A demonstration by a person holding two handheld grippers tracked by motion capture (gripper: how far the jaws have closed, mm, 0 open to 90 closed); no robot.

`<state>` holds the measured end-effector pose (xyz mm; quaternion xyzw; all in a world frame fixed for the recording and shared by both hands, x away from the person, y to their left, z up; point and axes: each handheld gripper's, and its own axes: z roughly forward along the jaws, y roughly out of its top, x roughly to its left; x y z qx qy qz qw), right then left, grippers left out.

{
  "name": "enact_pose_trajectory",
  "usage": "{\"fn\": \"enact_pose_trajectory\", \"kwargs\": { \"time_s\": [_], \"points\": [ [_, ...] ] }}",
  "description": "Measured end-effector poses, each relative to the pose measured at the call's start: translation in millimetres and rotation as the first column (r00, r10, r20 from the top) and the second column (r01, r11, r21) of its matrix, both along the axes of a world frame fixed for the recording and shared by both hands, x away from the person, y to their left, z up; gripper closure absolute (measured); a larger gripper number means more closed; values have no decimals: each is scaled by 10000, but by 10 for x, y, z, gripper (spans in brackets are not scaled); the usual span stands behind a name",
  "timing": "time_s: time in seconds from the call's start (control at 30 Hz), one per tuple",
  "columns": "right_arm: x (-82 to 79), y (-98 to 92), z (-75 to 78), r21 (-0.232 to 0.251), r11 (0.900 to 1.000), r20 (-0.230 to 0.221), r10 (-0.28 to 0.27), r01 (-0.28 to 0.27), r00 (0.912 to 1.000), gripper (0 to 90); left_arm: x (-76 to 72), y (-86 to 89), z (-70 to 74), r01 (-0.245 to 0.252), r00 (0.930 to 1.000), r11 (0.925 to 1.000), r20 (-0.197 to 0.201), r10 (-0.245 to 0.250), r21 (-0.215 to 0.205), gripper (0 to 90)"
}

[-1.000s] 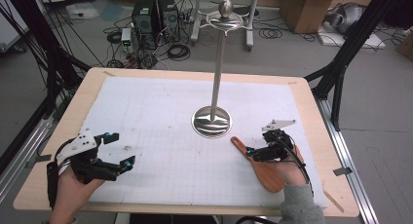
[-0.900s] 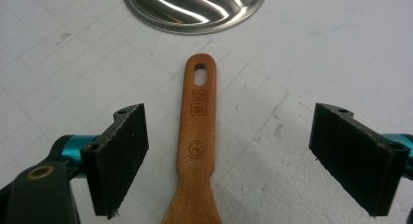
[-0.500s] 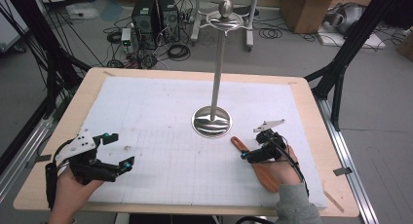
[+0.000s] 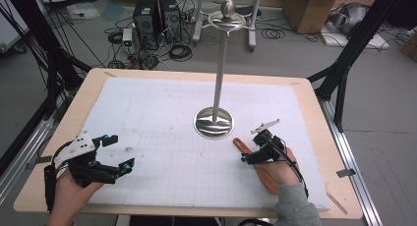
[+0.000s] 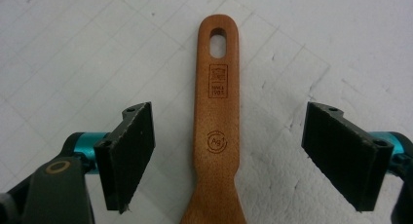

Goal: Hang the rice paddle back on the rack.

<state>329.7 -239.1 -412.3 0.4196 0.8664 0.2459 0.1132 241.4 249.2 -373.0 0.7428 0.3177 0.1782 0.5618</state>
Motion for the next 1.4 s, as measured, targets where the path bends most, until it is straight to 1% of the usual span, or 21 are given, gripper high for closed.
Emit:
{"fn": "enact_pose_trajectory", "kwargs": {
  "time_s": [0.03, 0.07, 0.13, 0.17, 0.2, 0.27, 0.37, 0.4, 0.43, 0.57, 0.6, 0.77, 0.8, 0.9, 1.03, 1.07, 1.13, 1.23, 1.3, 1.33, 1.4],
  "points": [
    [0, 0, 0, 0, 10000, 0, 0, 0, 10000, 193, 0, 0, 0, 0, 10000, 10000, 0, 0, 0, 20],
    [3, 11, -10, -82, 9999, -190, -76, 74, 9998, 209, 0, 9, 1, 0, 10000, 10000, 38, 0, 26, 20],
    [6, 22, -21, -131, 9998, -291, -127, 123, 9995, 240, -7, 10, 2, -39, 10000, 10000, 29, 39, 7, 20],
    [8, 25, -25, -141, 9999, -290, -96, 92, 9995, 251, -7, 10, 2, -39, 10000, 10000, 29, 39, 7, 20],
    [8, 32, -25, -154, 9998, -309, -127, 122, 9994, 264, -11, 13, 4, -109, 9999, 9999, 121, 109, -12, 20],
    [8, 37, -19, -177, 9997, -294, -200, 195, 9994, 302, -15, 19, 7, -93, 9999, 9999, 118, 94, -40, 20],
    [10, 34, -21, -156, 9996, -417, -225, 219, 9989, 348, -17, 29, 8, -103, 9999, 9999, 116, 103, -22, 20],
    [10, 34, -21, -156, 9996, -417, -225, 219, 9989, 348, -17, 32, 7, -104, 9999, 9999, 108, 104, -19, 20],
    [15, 33, -31, -240, 9994, -547, -247, 234, 9982, 391, -18, 33, 5, -130, 9999, 9999, 90, 131, -21, 21],
    [17, 43, -44, -242, 9996, -707, -165, 148, 9974, 445, -16, 35, 1, -122, 9999, 9999, 74, 122, -8, 21],
    [13, 49, -45, -258, 9995, -798, -226, 206, 9966, 459, -16, 35, 0, -115, 9999, 9999, 75, 115, -23, 21],
    [13, 44, -47, -381, 9991, -779, -192, 162, 9968, 503, -15, 42, -5, -133, 9999, 9999, 49, 133, -7, 21],
    [4, 46, -42, -463, 9987, -879, -237, 197, 9958, 515, -14, 45, -5, -122, 9999, 9999, 38, 122, -8, 21],
    [-2, 49, -40, -528, 9983, -861, -304, 259, 9958, 539, -13, 45, -7, -116, 9999, 9999, 34, 116, -32, 21],
    [-3, 45, -41, -607, 9980, -786, -226, 178, 9966, 571, -9, 41, -13, -103, 9999, 9999, -19, 103, -24, 21],
    [-14, 46, -36, -585, 9980, -885, -290, 239, 9957, 600, -9, 41, -13, -101, 9999, 9999, -30, 101, -1, 20],
    [-15, 39, -33, -596, 9981, -892, -228, 175, 9958, 634, -8, 41, -13, -98, 9999, 10000, -31, 98, 3, 21],
    [-20, 39, -31, -582, 9981, -913, -248, 195, 9955, 639, -8, 44, -10, -95, 10000, 10000, -21, 95, -4, 21],
    [-27, 52, -27, -698, 9974, -873, -221, 160, 9959, 644, -10, 49, -4, -132, 9999, 9999, -16, 132, -32, 21],
    [-26, 53, -25, -743, 9972, -828, -116, 55, 9965, 644, -11, 51, -2, -142, 9999, 9999, -9, 142, -41, 21],
    [-31, 59, -22, -770, 9970, -811, -130, 67, 9966, 645, -10, 57, 3, -140, 9999, 9999, 12, 140, -66, 21]
  ]
}}
